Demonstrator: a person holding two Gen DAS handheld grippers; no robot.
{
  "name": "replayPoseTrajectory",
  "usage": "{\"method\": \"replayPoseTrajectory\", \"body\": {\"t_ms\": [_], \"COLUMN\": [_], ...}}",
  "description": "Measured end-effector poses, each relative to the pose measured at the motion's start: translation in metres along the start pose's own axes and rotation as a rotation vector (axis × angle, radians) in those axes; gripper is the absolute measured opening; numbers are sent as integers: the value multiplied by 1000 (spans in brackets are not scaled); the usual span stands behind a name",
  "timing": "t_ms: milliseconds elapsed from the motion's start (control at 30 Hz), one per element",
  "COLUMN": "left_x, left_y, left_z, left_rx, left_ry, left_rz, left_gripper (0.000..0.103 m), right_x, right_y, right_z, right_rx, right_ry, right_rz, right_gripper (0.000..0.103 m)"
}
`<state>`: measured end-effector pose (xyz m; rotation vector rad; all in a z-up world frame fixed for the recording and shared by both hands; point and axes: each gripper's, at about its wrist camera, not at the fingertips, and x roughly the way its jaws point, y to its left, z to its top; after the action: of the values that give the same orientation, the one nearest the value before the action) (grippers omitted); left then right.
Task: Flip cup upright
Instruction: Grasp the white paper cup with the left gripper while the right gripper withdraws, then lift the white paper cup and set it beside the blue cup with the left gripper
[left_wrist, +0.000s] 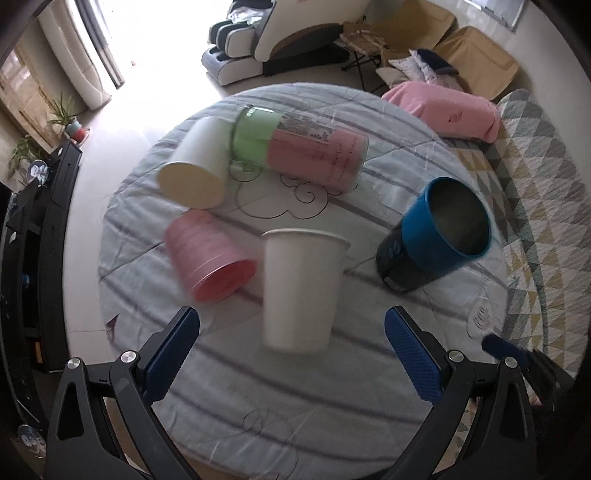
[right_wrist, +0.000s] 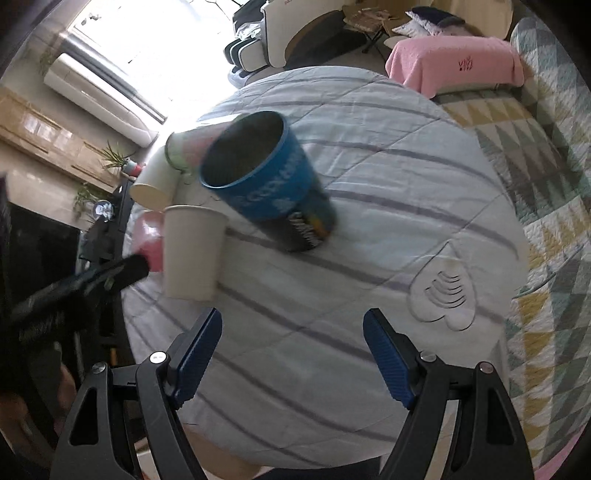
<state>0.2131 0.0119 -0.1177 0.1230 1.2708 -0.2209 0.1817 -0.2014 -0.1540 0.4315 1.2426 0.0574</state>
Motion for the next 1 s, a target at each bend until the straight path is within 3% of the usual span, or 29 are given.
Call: {"method": "replayPoseTrajectory", "body": {"t_ms": [267,500,567,633,733,1000], "left_x": [41,62,67,70,71,47], "left_y": [-10,-12,-11,-10,-7,2], "left_z": [14,20,23,24,22,2], "left_rx": [22,11,8,4,-9,-18], "left_ry": [58,83,82,84,76,-47], "left_rz": [66,78,81,81,58,-21], "left_gripper": [96,89,86,75,67,67], "right_x": [16,28,29,31,34,48], "right_y": [-15,-12,-11,-10,-7,-4], "right_z": [7,10,10,8,5,-2], "right_rx": [-44,-105,-118,-126,-131,-96], "right_ry": [21,44,46,49,51,68], "right_rz": [7,1,4,3,2,94], "right_gripper": [80,80,80,80,80,80]}}
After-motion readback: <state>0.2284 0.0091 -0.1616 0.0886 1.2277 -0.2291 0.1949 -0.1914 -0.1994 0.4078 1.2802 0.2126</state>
